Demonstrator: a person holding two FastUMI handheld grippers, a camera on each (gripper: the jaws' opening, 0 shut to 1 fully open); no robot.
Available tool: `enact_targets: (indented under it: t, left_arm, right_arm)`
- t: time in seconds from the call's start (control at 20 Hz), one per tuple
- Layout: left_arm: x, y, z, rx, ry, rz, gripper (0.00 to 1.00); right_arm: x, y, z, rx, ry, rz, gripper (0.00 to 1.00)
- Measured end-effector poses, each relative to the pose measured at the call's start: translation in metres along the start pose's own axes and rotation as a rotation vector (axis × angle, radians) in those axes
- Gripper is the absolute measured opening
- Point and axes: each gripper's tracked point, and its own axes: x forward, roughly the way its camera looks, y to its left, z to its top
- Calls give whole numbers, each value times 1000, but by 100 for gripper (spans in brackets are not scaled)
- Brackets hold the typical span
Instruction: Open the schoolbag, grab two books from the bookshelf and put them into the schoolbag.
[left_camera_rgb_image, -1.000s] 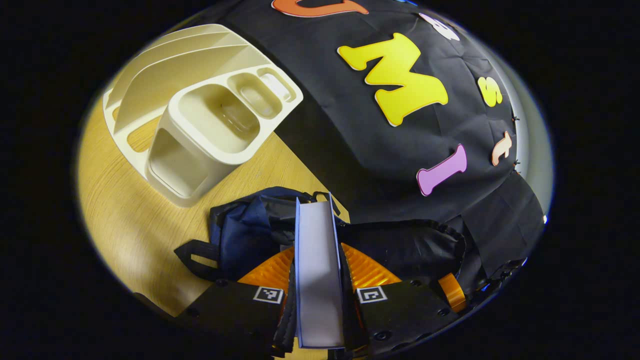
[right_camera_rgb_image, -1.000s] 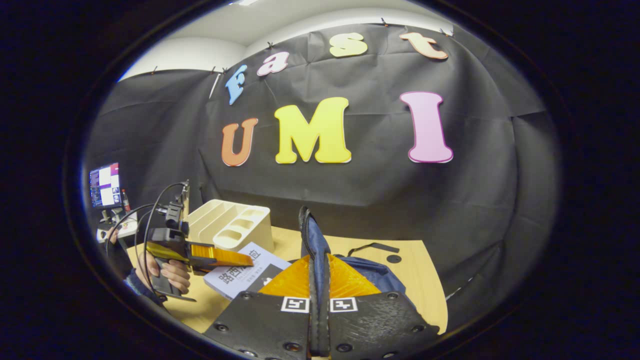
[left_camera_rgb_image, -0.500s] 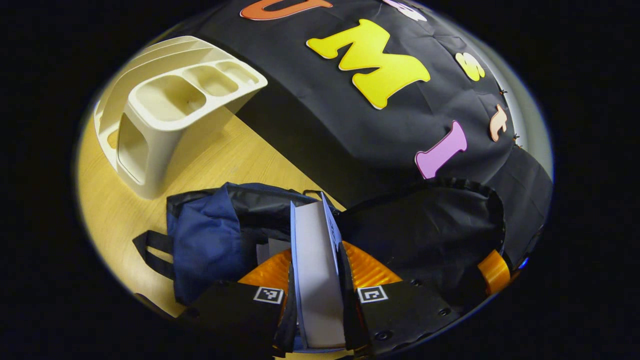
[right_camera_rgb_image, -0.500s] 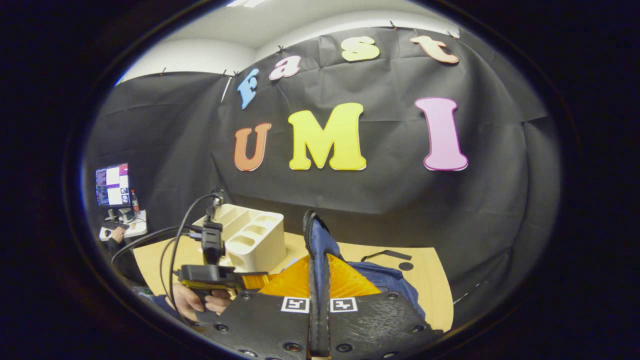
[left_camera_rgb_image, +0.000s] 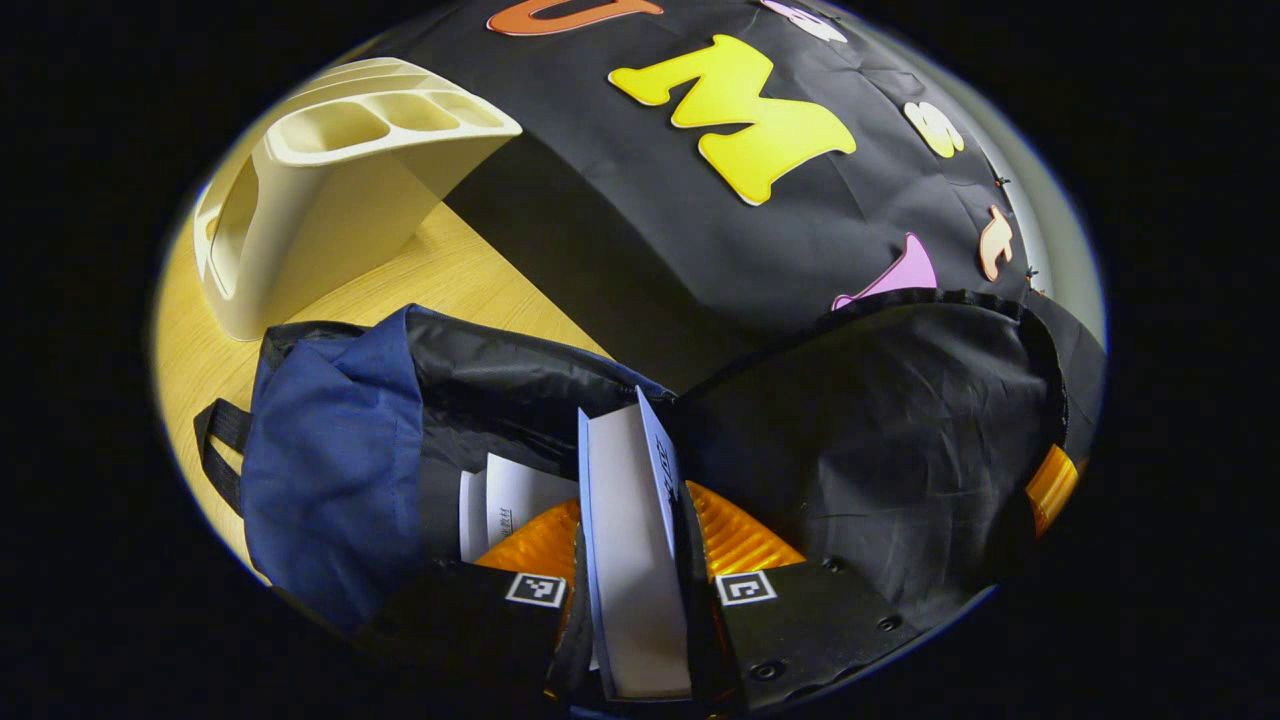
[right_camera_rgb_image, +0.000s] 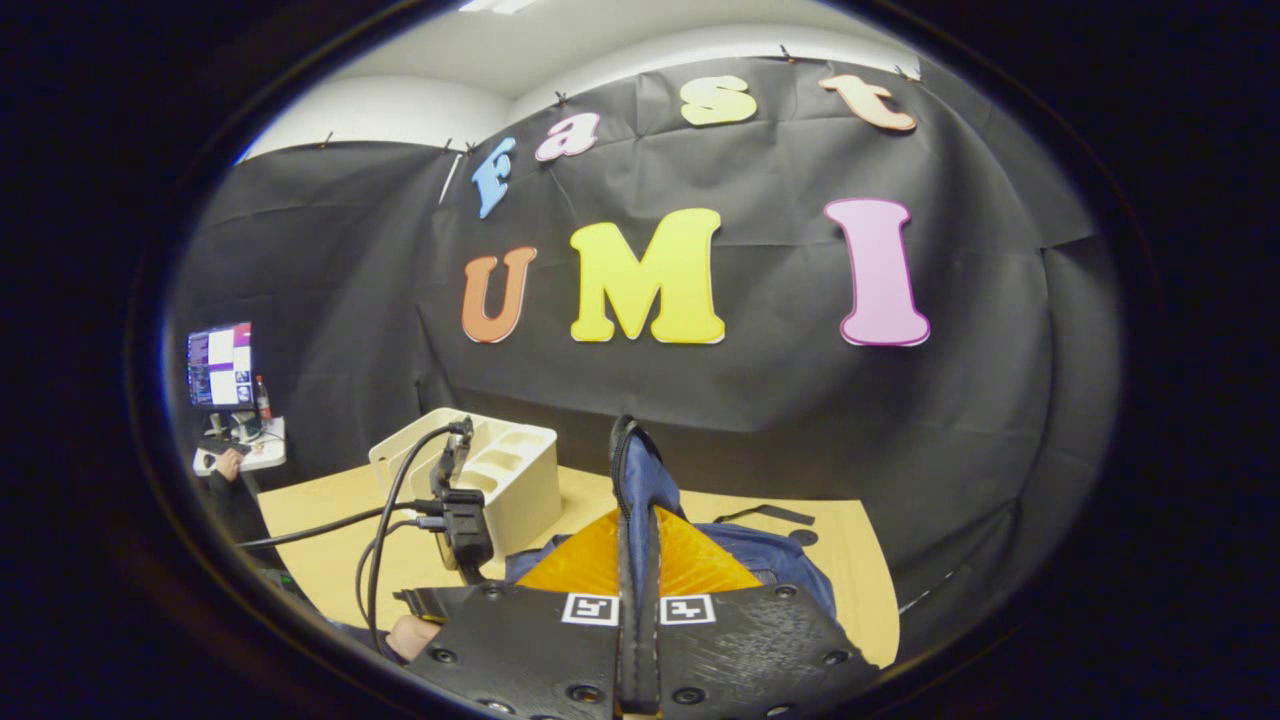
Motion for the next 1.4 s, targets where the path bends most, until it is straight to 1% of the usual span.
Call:
enact_targets:
  t: [0.05, 0.1, 0.2, 0.25, 0.3, 0.4, 0.45, 0.55, 0.6, 0.75, 0.9, 1.05, 1.2, 1.3, 1.35, 1.4]
  left_arm:
    - [-1, 2, -1, -2, 3, 4, 41]
    - [0, 4, -3, 17, 2, 15, 42]
    - [0, 13, -2, 124, 7, 61, 47]
    - [-2, 19, -4, 153, 12, 91, 54]
    - [-1, 24, -5, 173, 25, 126, 57]
    - [1, 46, -12, 246, 71, 221, 67]
    - [0, 49, -11, 296, 63, 229, 70]
    - [-1, 45, -6, 403, 51, 237, 70]
    - [-3, 44, -4, 441, 48, 243, 70]
    - [-11, 40, 11, 479, 21, 246, 70]
    - [-27, 43, 38, 536, -36, 274, 70]
    - [-45, 41, 65, 591, -94, 296, 70]
    - [-66, 43, 86, 649, -137, 326, 74]
    - [-79, 43, 97, 655, -170, 344, 76]
    - [-85, 41, 100, 659, -178, 342, 84]
    - [-92, 41, 102, 667, -184, 340, 78]
  right_arm:
    - [1, -3, -1, 4, 2, -3, 0]
    - [1, -6, -3, 10, 6, -7, 0]
    - [3, -6, -5, 21, 10, -10, 1]
    - [2, -8, -7, 22, 12, -15, 1]
    - [3, -9, -9, 24, 15, -19, 1]
    - [4, -10, -16, 35, 32, -22, 0]
    - [6, -12, -20, 38, 39, -28, 1]
    - [3, -23, -22, 28, 38, -60, 1]
    - [3, -23, -25, 35, 42, -62, 1]
    - [2, -32, -36, 59, 63, -83, 1]
    - [2, -40, -44, 78, 82, -112, 0]
    - [5, -41, -55, 95, 104, -132, 2]
    - [5, -45, -59, 114, 109, -155, 2]
    - [4, -50, -61, 118, 112, -181, 2]
    - [6, -49, -62, 121, 115, -186, 2]
    - [5, -47, -62, 120, 117, -189, 2]
